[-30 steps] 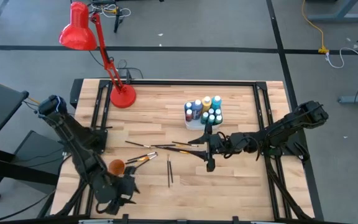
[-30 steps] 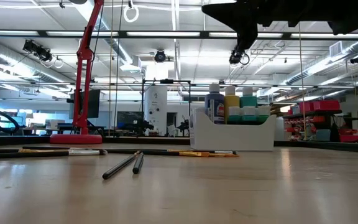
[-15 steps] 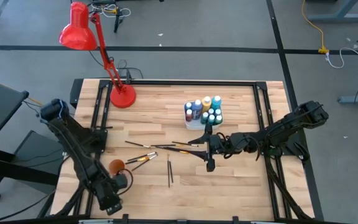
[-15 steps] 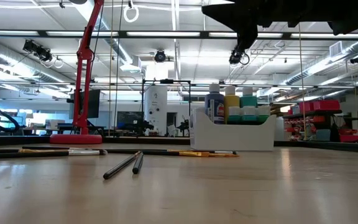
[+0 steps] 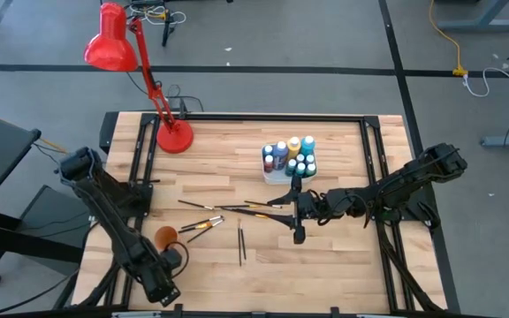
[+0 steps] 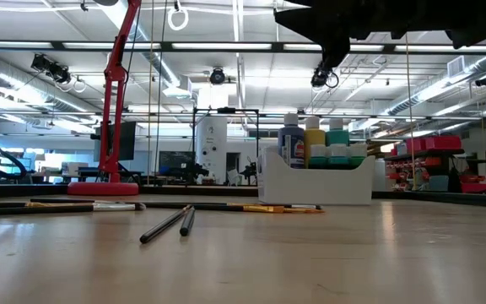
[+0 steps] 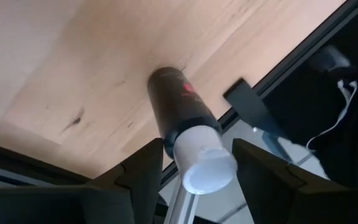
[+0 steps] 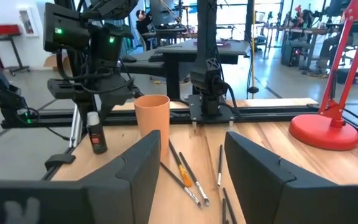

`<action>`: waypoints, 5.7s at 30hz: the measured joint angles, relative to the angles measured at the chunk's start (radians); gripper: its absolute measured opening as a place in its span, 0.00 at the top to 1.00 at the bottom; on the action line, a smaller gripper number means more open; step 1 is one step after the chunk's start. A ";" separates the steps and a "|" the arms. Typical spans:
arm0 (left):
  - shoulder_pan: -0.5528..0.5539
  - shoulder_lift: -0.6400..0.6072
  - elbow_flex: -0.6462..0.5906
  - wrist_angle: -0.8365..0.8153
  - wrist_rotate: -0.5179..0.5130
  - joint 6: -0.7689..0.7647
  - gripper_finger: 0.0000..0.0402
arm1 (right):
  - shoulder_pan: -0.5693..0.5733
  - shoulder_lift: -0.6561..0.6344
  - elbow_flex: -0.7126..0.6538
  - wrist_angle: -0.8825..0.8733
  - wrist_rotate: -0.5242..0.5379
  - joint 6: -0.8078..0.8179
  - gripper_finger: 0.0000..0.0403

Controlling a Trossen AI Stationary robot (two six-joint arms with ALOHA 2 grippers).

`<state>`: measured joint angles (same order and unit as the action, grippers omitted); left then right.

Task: Pick & Place Paint Supplies
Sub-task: Put the small black paint bottle into the white bin

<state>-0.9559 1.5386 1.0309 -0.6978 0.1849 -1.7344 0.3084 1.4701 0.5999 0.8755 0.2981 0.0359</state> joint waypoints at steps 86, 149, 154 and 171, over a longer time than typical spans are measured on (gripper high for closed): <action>0.660 0.017 0.313 -0.135 -0.398 2.006 0.69 | -0.140 0.198 0.418 -0.578 -0.222 0.087 0.46; 0.697 -0.121 0.312 -0.030 -0.888 1.932 0.57 | -0.138 -0.010 -0.056 -0.081 0.596 0.079 0.63; 0.719 -0.128 0.312 -0.017 -0.882 1.933 0.57 | -0.166 0.177 -0.123 0.232 0.609 -0.086 0.63; 0.753 -0.128 0.312 -0.009 -0.861 1.944 0.57 | -0.232 0.360 0.016 0.138 0.653 -0.021 0.57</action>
<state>-0.2028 1.4109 1.3431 -0.7069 -0.6765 0.2092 0.0761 1.8305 0.6163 1.0133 0.9508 0.0150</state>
